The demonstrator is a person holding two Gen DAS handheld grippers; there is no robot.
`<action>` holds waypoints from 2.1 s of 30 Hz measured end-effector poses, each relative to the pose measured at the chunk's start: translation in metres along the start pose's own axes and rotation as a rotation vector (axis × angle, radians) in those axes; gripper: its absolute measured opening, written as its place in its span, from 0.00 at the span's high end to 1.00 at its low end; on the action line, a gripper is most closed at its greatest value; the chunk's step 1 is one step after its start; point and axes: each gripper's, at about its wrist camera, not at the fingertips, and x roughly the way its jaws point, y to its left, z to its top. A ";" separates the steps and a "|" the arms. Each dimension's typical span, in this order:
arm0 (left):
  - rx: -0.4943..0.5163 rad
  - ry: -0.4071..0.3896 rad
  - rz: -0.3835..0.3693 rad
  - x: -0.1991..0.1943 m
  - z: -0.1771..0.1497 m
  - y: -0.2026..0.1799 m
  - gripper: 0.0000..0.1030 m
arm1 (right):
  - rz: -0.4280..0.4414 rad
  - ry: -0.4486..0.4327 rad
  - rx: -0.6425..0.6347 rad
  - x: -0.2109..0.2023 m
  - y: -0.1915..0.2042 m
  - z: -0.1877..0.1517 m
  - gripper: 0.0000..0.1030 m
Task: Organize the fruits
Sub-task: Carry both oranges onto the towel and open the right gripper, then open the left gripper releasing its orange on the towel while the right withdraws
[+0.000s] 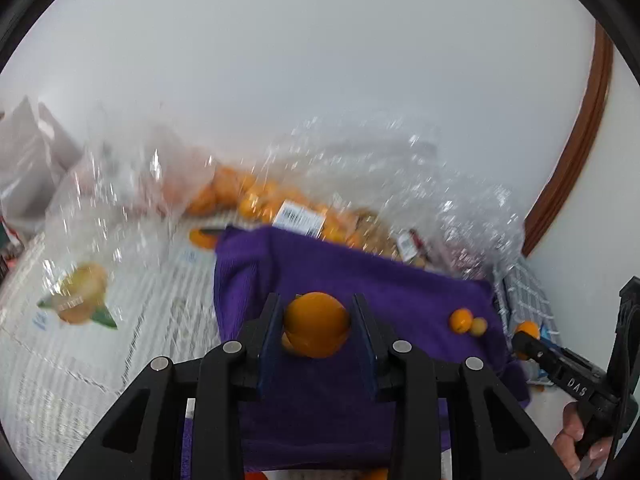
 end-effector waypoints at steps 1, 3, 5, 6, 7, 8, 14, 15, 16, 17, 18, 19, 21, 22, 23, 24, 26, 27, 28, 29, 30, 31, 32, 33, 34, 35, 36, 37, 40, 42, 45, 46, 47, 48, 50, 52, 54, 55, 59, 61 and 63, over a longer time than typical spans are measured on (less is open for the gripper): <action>0.005 0.021 0.005 0.006 -0.004 0.001 0.68 | -0.003 0.007 0.001 0.006 -0.003 -0.003 0.66; 0.019 0.038 0.013 0.013 -0.008 0.002 0.68 | 0.006 0.028 0.006 0.014 -0.008 -0.009 0.66; 0.028 0.034 0.024 0.016 -0.012 0.003 0.68 | 0.010 0.055 0.003 0.021 -0.010 -0.013 0.66; 0.034 0.037 0.022 0.018 -0.014 0.004 0.68 | 0.021 0.061 0.004 0.023 -0.011 -0.015 0.66; 0.037 0.039 0.021 0.019 -0.014 0.004 0.68 | 0.029 0.071 0.002 0.026 -0.010 -0.016 0.66; 0.041 0.045 0.019 0.021 -0.015 0.004 0.68 | 0.034 0.082 -0.007 0.029 -0.009 -0.018 0.66; 0.040 0.061 -0.005 0.024 -0.017 0.005 0.68 | 0.036 0.100 -0.042 0.039 -0.005 -0.027 0.66; 0.040 0.062 -0.008 0.023 -0.017 0.005 0.68 | 0.032 0.104 -0.046 0.041 -0.004 -0.028 0.66; 0.039 0.064 -0.007 0.023 -0.017 0.006 0.68 | 0.026 0.109 -0.049 0.043 -0.004 -0.029 0.66; 0.037 0.067 -0.006 0.024 -0.017 0.005 0.68 | 0.017 0.116 -0.053 0.044 -0.003 -0.031 0.66; 0.034 0.074 -0.006 0.025 -0.017 0.006 0.68 | 0.011 0.122 -0.056 0.046 -0.003 -0.032 0.66; 0.031 0.077 -0.005 0.027 -0.017 0.006 0.68 | 0.008 0.126 -0.059 0.046 -0.003 -0.033 0.66; 0.024 0.080 -0.005 0.027 -0.017 0.008 0.68 | -0.002 0.132 -0.070 0.048 -0.001 -0.034 0.66; 0.025 0.080 -0.004 0.027 -0.017 0.007 0.68 | -0.004 0.131 -0.075 0.048 -0.001 -0.034 0.66; 0.028 0.081 -0.003 0.027 -0.017 0.007 0.68 | -0.007 0.132 -0.080 0.048 0.000 -0.034 0.66; 0.030 0.081 -0.002 0.028 -0.017 0.006 0.68 | -0.009 0.134 -0.084 0.049 0.000 -0.034 0.66; 0.032 0.080 0.001 0.027 -0.017 0.005 0.68 | -0.009 0.137 -0.088 0.049 0.001 -0.035 0.66; 0.032 0.078 0.002 0.027 -0.018 0.005 0.68 | -0.008 0.138 -0.087 0.050 0.000 -0.035 0.66; 0.032 0.077 0.003 0.027 -0.018 0.005 0.68 | -0.008 0.141 -0.083 0.051 -0.001 -0.035 0.66; 0.032 0.077 0.004 0.027 -0.017 0.005 0.68 | -0.009 0.144 -0.080 0.051 -0.001 -0.035 0.66; 0.032 0.078 0.005 0.027 -0.017 0.006 0.68 | -0.009 0.145 -0.079 0.051 -0.001 -0.033 0.66; 0.030 0.079 0.006 0.027 -0.017 0.006 0.68 | -0.011 0.143 -0.079 0.051 -0.001 -0.032 0.65; 0.031 0.081 0.007 0.027 -0.017 0.006 0.68 | -0.010 0.140 -0.080 0.051 -0.001 -0.031 0.65; 0.032 0.081 0.008 0.028 -0.017 0.006 0.68 | -0.009 0.137 -0.079 0.050 -0.001 -0.031 0.62; 0.033 0.081 0.009 0.028 -0.017 0.006 0.68 | -0.009 0.135 -0.078 0.049 -0.001 -0.030 0.60; 0.034 0.081 0.010 0.028 -0.017 0.006 0.68 | -0.011 0.134 -0.077 0.048 -0.002 -0.030 0.54; 0.035 0.082 0.011 0.028 -0.017 0.005 0.68 | -0.013 0.132 -0.076 0.047 -0.002 -0.031 0.48; 0.037 0.083 0.011 0.028 -0.017 0.005 0.68 | -0.015 0.131 -0.076 0.047 -0.003 -0.031 0.47; 0.038 0.086 0.010 0.029 -0.016 0.006 0.68 | -0.033 0.126 -0.084 0.045 -0.001 -0.032 0.47; 0.039 0.086 0.009 0.029 -0.017 0.006 0.68 | -0.038 0.121 -0.085 0.045 0.000 -0.032 0.47; 0.038 0.085 0.011 0.029 -0.017 0.006 0.68 | -0.040 0.110 -0.083 0.043 0.000 -0.033 0.47; 0.038 0.086 0.011 0.029 -0.017 0.006 0.68 | -0.040 0.104 -0.080 0.042 0.000 -0.033 0.47; 0.038 0.086 0.012 0.029 -0.017 0.006 0.68 | -0.040 0.096 -0.078 0.041 0.000 -0.032 0.47; 0.038 0.085 0.012 0.029 -0.017 0.006 0.68 | -0.041 0.088 -0.076 0.039 0.000 -0.032 0.47; 0.040 0.083 0.013 0.029 -0.017 0.005 0.68 | -0.035 0.072 -0.070 0.035 -0.002 -0.031 0.47; 0.040 0.084 0.013 0.030 -0.018 0.006 0.68 | -0.018 0.061 -0.063 0.031 -0.003 -0.031 0.47; 0.039 0.082 0.012 0.029 -0.017 0.005 0.67 | -0.017 0.057 -0.059 0.028 -0.003 -0.031 0.47; 0.040 0.081 0.010 0.029 -0.018 0.006 0.67 | -0.024 0.056 -0.061 0.027 -0.002 -0.031 0.47; 0.045 0.077 0.008 0.029 -0.018 0.005 0.67 | -0.052 0.009 -0.080 0.018 0.003 -0.030 0.47; 0.047 0.073 0.007 0.028 -0.018 0.005 0.66 | -0.049 -0.004 -0.088 0.014 0.005 -0.029 0.47; 0.048 0.069 0.007 0.026 -0.018 0.005 0.65 | -0.038 0.001 -0.092 0.011 0.007 -0.028 0.47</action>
